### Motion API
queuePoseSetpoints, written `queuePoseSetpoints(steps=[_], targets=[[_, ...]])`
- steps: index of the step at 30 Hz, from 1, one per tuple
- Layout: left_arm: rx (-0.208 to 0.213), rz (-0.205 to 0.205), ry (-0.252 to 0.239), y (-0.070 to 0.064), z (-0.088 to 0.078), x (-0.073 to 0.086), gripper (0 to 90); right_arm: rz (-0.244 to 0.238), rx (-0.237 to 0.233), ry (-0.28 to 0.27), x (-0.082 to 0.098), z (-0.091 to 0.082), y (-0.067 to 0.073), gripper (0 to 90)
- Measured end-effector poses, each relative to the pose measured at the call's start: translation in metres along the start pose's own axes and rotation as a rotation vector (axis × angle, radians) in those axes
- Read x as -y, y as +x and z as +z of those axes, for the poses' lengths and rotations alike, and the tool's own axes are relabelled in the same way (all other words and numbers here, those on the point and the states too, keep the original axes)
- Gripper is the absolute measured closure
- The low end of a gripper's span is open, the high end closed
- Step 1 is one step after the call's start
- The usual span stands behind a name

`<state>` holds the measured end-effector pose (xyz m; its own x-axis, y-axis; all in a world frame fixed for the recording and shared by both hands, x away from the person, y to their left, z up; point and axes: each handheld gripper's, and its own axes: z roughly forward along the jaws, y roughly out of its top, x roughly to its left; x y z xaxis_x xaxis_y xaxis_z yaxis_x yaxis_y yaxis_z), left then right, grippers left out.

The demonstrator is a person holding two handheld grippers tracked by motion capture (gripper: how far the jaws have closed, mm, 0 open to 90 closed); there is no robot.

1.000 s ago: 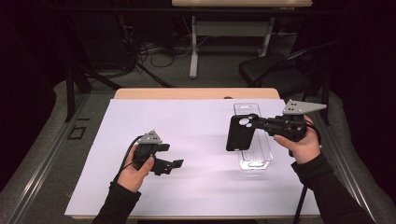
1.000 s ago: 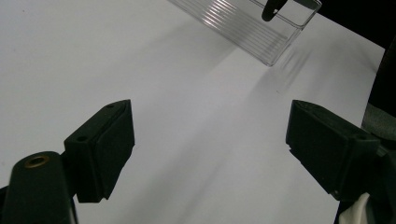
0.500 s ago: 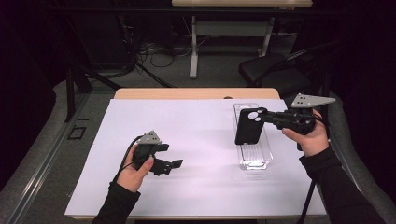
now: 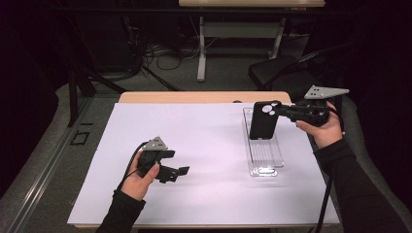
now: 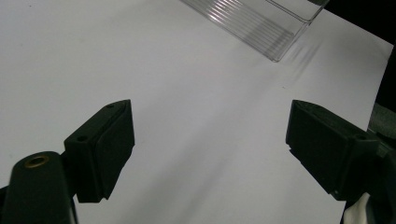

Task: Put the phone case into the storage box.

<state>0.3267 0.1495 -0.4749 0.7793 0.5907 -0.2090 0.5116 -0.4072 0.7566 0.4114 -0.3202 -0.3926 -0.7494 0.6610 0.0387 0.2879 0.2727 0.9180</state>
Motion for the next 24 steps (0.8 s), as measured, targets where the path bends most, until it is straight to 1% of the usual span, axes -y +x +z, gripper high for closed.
queuePoseSetpoints(steps=[8, 10, 14, 21, 24], targets=[[-0.006, -0.003, 0.004, 0.002, -0.001, 0.002, 16.3, 0.005, 0.01, -0.004, -0.004, 0.015, -0.018, 83.2], [-0.009, -0.005, 0.004, 0.003, 0.0, 0.003, 16.3, 0.013, 0.017, -0.007, -0.005, 0.019, -0.022, 83.2], [-0.007, -0.009, 0.011, 0.004, 0.001, 0.004, 16.3, 0.009, 0.037, 0.003, -0.005, 0.026, -0.031, 83.2], [-0.01, -0.015, 0.01, 0.005, 0.003, 0.005, 16.3, -0.008, 0.064, 0.007, -0.005, 0.037, -0.04, 83.2], [-0.009, -0.018, 0.012, 0.005, 0.004, 0.005, 16.3, -0.005, 0.071, 0.007, -0.002, 0.041, -0.043, 83.2]])
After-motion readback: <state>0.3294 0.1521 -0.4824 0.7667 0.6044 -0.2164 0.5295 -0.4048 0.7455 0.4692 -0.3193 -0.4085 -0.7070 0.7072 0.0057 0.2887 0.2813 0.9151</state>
